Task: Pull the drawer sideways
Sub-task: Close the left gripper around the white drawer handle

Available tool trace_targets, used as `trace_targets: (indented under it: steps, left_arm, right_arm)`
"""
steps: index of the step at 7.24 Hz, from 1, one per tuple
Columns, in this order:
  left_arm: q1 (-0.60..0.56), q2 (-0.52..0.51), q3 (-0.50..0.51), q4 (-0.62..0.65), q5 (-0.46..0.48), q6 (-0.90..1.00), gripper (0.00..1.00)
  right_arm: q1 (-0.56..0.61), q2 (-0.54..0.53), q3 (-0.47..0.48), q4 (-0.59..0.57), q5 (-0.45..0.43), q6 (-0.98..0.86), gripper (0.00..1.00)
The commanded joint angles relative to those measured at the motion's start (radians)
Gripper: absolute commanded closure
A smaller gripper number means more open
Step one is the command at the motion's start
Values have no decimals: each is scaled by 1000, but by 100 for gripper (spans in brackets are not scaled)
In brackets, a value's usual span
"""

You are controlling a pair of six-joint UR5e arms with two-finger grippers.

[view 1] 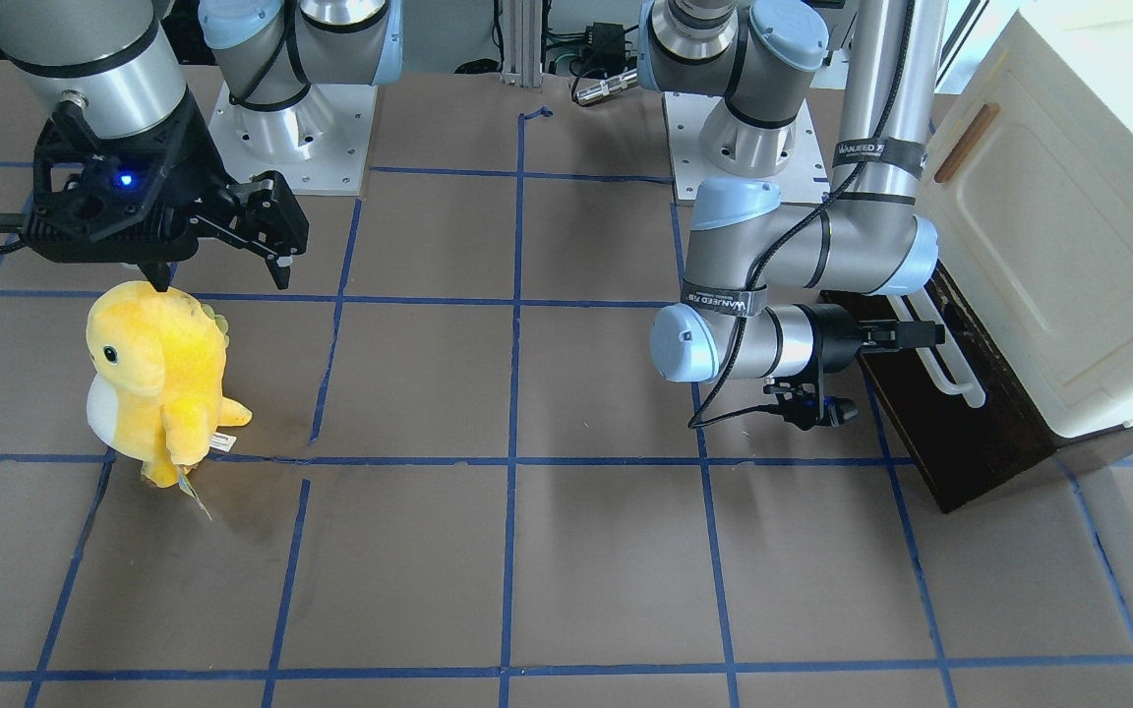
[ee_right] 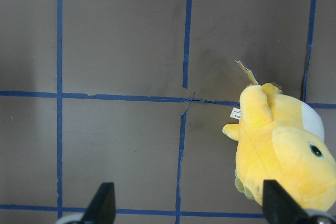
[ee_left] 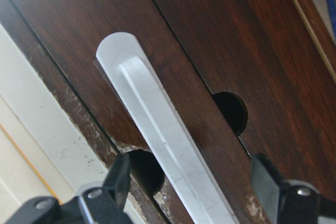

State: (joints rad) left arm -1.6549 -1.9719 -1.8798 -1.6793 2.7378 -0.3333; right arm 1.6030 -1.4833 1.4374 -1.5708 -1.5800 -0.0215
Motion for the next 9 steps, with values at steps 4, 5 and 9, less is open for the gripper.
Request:
trace_targets:
  steps: [4, 5, 9]
  left_arm:
    - [4, 4, -2, -48, -15, -153, 1]
    - [6, 1, 1, -48, -12, -147, 3]
    - [9, -2, -2, -48, -6, -150, 60]
  right_arm:
    - [0, 0, 0, 0, 0, -2, 0]
    - [0, 0, 0, 0, 0, 0, 0]
    - [0, 0, 0, 0, 0, 0, 0]
